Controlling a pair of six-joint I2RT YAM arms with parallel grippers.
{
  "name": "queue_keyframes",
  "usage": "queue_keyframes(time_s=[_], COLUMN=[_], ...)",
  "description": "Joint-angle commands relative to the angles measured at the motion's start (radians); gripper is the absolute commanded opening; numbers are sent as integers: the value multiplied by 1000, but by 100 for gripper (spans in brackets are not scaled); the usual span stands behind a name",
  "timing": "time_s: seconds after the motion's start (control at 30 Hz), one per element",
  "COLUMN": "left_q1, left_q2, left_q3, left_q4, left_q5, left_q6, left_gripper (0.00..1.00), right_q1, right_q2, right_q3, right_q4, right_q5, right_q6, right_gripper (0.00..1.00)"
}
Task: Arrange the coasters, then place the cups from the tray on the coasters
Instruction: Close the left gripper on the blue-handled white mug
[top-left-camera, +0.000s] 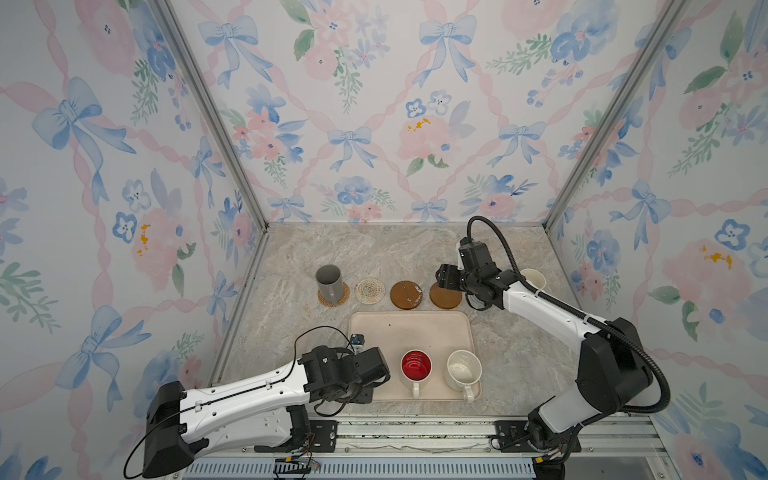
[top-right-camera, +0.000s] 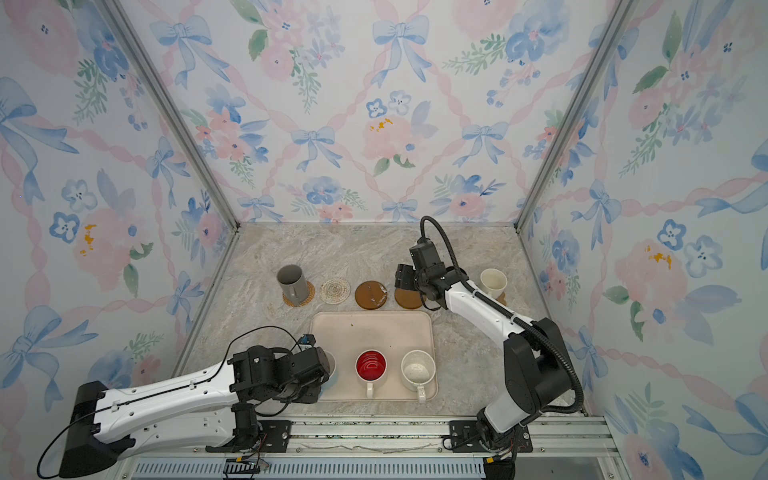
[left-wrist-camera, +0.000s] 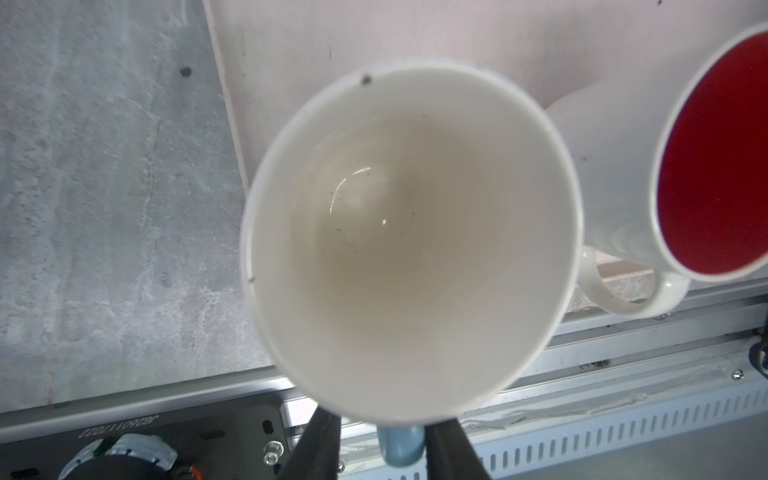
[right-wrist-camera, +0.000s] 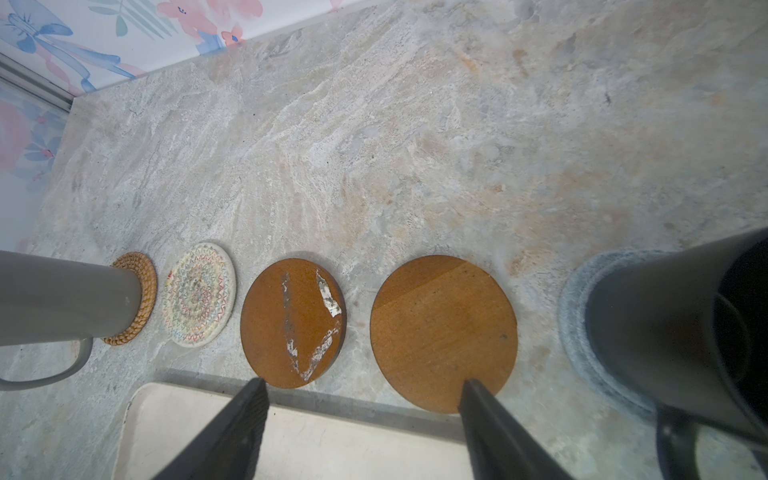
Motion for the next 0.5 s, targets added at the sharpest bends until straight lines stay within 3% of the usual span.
queue_keyframes(time_s=[0.0,0.47], left_q1=[-4,-9], left_q2=[-14,45], left_q3=[-19,-52], left_q4=[10,40], left_q5=[-50,-55], left_q6=[-41,-27], left_gripper=[31,31], right_q1=[-9,-11], right_q2=[21,39], right_q3=[3,10], right_q4=[17,22], right_q5=[-13,-35], right_q6=[14,21], right_gripper=[76,75])
